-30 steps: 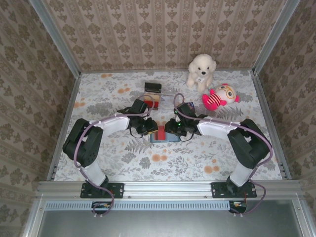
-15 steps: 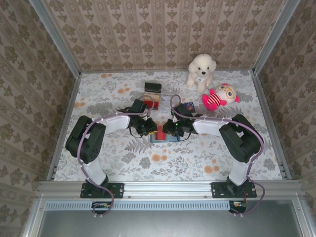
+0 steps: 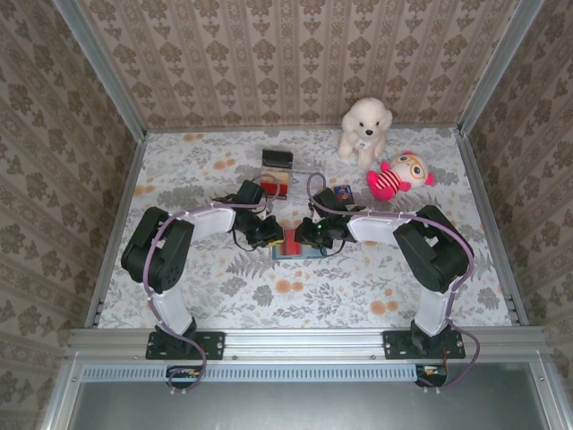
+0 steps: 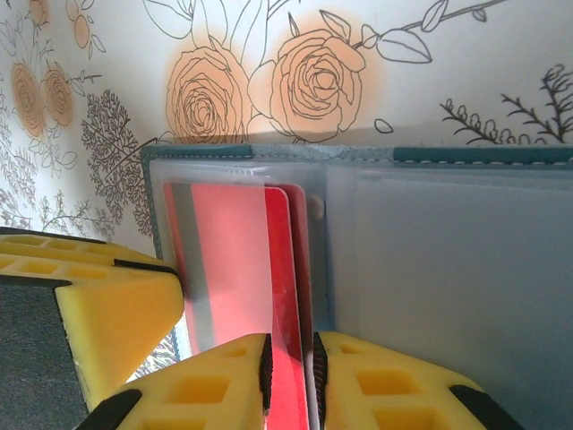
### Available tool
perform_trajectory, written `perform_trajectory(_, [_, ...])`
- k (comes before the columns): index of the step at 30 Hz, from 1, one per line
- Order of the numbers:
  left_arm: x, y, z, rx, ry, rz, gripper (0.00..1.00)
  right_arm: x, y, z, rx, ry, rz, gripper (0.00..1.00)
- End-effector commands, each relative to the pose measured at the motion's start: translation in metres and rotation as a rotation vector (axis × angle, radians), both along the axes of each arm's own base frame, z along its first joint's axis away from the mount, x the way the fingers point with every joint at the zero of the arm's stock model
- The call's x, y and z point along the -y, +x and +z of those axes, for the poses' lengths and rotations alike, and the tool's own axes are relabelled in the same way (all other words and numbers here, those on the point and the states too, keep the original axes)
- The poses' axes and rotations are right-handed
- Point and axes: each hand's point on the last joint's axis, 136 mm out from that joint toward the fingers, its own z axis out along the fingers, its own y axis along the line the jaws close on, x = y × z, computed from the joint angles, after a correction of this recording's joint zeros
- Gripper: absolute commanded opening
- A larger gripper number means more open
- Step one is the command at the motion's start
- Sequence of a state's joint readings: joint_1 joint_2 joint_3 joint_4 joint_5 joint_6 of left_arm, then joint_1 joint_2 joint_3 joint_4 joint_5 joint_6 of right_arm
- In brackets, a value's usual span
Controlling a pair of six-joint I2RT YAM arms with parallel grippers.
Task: Take the credit cards out of the card holder
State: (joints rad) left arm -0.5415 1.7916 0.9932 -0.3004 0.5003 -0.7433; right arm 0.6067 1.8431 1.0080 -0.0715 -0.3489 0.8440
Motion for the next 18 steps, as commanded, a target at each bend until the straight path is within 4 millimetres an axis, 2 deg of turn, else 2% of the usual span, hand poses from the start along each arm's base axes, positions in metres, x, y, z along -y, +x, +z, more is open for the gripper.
perform_trajectory(1, [-0.0119,-0.0076,-0.0147,-0.046,0.055,-0.009,0.17,0.0004,-0.0064,-0.0080,-0.036,-0.016,0.024,0.21])
perform_trajectory(13, [-0.0122,-0.0085,-0.0176,-0.052,0.059,-0.015,0.16,-0.0054,-0.0091,-0.0097,-0.045,0.022,0.054,0.15])
perform_trajectory(18, [-0.0086,-0.0048,-0.0106,-0.039,0.042,-0.014,0.16,-0.0060,-0.0089,-0.0064,-0.037,0.033,0.059,0.12])
